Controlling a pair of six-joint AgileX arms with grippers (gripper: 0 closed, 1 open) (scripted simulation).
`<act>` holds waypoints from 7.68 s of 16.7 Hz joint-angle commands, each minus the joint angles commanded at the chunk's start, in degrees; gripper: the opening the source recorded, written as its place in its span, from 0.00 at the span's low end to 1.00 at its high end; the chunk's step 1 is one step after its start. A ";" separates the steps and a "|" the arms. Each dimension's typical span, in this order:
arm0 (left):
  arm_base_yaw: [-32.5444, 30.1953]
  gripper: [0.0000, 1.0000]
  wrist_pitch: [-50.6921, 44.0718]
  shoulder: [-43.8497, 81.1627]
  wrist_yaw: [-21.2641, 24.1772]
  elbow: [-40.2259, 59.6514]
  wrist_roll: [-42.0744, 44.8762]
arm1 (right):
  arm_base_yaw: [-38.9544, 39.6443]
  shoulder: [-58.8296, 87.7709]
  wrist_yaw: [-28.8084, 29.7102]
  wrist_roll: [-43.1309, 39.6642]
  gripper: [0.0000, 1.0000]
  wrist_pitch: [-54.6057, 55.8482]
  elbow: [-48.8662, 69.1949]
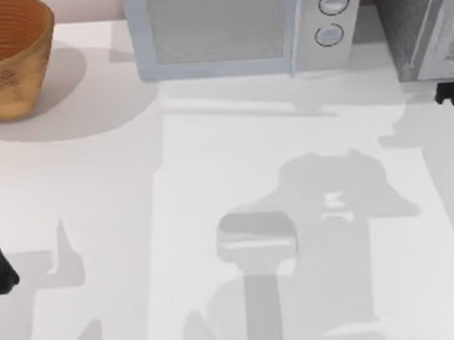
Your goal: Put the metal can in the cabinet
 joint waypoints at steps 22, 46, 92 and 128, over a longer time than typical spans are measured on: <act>0.00 1.00 0.00 0.00 0.00 0.00 0.00 | -2.32 -34.30 -2.87 -0.76 0.00 -16.98 -10.23; 0.00 1.00 0.00 0.00 0.00 0.00 0.00 | -6.39 -86.13 -7.58 -2.11 0.00 -44.04 -30.94; 0.00 1.00 0.00 0.00 0.00 0.00 0.00 | 3.85 -8.90 3.39 -1.12 0.00 -68.52 70.46; 0.00 1.00 0.00 0.00 0.00 0.00 0.00 | -0.91 33.42 -0.64 -1.22 0.15 -83.15 127.65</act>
